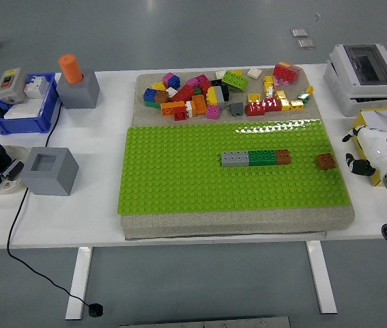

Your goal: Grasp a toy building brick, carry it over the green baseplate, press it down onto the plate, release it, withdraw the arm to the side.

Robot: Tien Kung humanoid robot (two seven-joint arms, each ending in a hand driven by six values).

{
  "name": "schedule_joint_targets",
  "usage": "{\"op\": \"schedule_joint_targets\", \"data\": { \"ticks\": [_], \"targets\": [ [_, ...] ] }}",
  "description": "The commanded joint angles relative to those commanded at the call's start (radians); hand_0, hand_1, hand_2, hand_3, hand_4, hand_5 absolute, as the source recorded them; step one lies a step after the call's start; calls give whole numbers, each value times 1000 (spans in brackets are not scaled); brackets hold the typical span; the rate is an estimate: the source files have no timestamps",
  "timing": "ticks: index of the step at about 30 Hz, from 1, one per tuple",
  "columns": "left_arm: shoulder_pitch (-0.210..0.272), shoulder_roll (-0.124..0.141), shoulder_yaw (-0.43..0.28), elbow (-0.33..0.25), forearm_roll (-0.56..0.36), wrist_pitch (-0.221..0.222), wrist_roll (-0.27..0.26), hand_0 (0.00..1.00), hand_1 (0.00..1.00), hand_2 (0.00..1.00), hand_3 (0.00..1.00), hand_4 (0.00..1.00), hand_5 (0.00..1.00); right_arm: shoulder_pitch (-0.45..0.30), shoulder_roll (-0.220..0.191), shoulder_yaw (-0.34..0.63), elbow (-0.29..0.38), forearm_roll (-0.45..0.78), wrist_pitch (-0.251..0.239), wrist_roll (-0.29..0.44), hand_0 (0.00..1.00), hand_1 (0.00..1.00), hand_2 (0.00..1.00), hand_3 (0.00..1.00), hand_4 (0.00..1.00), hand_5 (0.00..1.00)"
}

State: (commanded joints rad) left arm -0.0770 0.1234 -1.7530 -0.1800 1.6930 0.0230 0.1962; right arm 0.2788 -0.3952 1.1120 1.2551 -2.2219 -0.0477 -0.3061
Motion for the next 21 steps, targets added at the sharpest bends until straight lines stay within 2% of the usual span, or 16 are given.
{"op": "schedule_joint_targets", "data": {
  "ticks": [5,6,17,18,21],
  "targets": [
    [2,2,1,0,0,0,3,656,641,612,620,692,246,5,0,-22,-5,-33,8,-14,791,850,912,735,455,5],
    [2,2,2,0,0,0,3,656,641,614,620,692,246,5,-1,-24,-4,-34,10,-15,790,850,933,868,434,2],
    [7,5,2,0,6,-1,6,656,640,614,622,692,245,10,-5,-57,14,-32,34,-37,795,855,938,879,427,2],
    [7,5,2,0,7,-1,6,656,640,614,622,691,247,10,-5,-59,16,-31,36,-39,796,859,949,881,456,2],
    [6,5,2,0,8,-1,5,656,640,614,622,691,247,11,-5,-65,21,-29,45,-45,796,859,949,881,456,2]
  ]
}}
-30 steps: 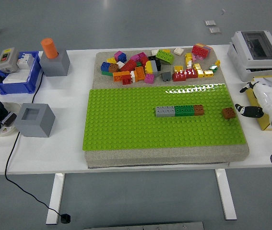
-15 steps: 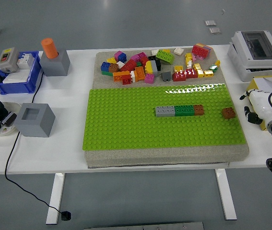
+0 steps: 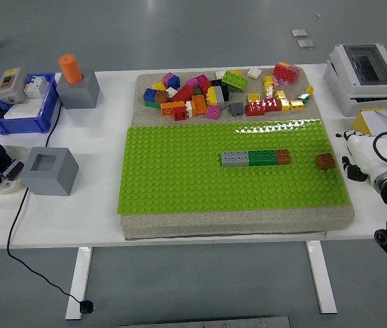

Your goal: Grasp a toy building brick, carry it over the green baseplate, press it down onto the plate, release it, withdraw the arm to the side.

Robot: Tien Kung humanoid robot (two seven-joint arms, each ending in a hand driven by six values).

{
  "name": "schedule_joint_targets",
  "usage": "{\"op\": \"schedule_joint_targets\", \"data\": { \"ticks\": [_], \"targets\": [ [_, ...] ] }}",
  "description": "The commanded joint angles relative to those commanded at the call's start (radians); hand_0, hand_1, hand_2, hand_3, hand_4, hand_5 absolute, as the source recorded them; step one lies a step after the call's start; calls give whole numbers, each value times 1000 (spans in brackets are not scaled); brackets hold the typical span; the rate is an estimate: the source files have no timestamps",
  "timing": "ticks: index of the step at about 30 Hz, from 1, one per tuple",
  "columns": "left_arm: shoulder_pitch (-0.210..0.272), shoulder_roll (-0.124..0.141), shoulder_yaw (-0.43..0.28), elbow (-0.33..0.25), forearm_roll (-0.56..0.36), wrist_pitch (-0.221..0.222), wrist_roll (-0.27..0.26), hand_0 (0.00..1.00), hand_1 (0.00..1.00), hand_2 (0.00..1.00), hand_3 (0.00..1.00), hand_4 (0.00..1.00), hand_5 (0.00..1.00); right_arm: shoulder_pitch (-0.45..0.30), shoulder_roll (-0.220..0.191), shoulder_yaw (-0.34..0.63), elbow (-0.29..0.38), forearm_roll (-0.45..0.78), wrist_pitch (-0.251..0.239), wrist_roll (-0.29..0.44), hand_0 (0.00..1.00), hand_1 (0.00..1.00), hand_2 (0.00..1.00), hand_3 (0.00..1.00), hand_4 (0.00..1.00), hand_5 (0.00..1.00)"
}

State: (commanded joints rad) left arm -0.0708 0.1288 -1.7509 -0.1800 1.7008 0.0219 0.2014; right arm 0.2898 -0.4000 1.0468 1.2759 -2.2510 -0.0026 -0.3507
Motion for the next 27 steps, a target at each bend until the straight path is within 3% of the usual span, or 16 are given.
{"op": "schedule_joint_targets", "data": {
  "ticks": [2,3,17,27],
  "targets": [
    [-1,-1,0,0,0,0,-1,656,640,614,622,691,247,-1,1,-3,4,1,4,-3,796,859,949,881,456,2],
    [-1,-1,0,0,0,0,-1,656,640,615,623,692,245,-2,1,-4,6,2,6,-4,799,868,962,885,523,2],
    [-3,-8,-8,0,-2,2,-3,656,640,615,623,691,246,-14,10,17,49,28,26,-20,808,870,956,885,580,2],
    [-7,-6,-1,0,-10,3,-3,656,640,615,625,691,245,41,3,-38,8,49,32,-12,812,873,957,886,593,2]
  ]
}}
